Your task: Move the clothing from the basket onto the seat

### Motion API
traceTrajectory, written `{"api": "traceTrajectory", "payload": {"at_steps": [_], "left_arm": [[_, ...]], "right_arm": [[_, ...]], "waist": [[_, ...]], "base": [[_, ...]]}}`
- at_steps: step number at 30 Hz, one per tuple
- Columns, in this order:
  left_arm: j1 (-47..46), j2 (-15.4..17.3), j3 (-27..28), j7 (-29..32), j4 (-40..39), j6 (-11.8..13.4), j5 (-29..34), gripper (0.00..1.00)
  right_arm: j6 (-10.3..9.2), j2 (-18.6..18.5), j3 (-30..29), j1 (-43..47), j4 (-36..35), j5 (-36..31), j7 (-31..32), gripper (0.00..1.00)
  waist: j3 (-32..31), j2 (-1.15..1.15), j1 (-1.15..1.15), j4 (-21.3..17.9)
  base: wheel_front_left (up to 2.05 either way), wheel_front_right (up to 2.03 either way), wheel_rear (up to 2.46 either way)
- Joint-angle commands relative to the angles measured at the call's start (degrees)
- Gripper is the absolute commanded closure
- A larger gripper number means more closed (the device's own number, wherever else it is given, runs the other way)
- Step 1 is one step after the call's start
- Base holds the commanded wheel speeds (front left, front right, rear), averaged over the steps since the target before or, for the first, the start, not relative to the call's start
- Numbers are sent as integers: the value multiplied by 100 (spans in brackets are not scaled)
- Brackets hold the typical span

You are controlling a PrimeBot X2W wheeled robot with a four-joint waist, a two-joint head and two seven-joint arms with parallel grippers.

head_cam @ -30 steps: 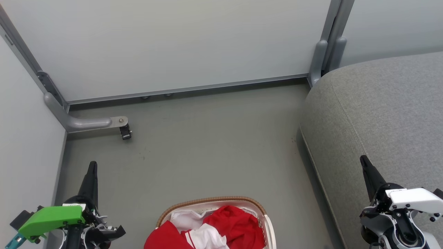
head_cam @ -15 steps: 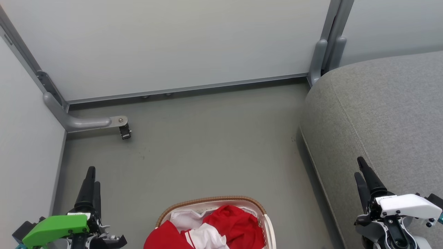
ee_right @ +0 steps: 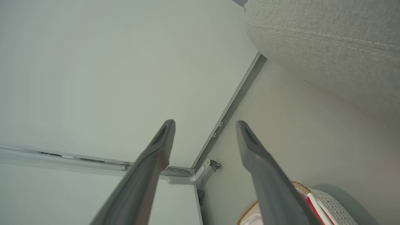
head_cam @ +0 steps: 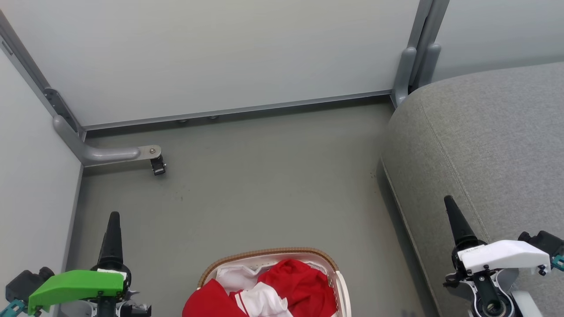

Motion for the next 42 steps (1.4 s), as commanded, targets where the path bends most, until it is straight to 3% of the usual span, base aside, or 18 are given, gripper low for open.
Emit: {"api": "traceTrajectory", "payload": {"at_steps": [1,21,42], "left_arm": [[-69,93,-42,-73,-85,0,308,0],[105,172,-140,-488,194,19,2539,0],[275,189,-113,-840,145,193,4113,0]], "right_arm": [[1,-72,48,-182,-22,-274,-71,0],[2,-44,194,-182,302,-2308,-486,0],[2,-30,428,-215,393,-3900,-835,0]], "waist": [[8,0,0,0],[14,0,0,-49],[115,0,0,-75]], "base": [[0,0,0],[0,0,0],[0,0,0]]}}
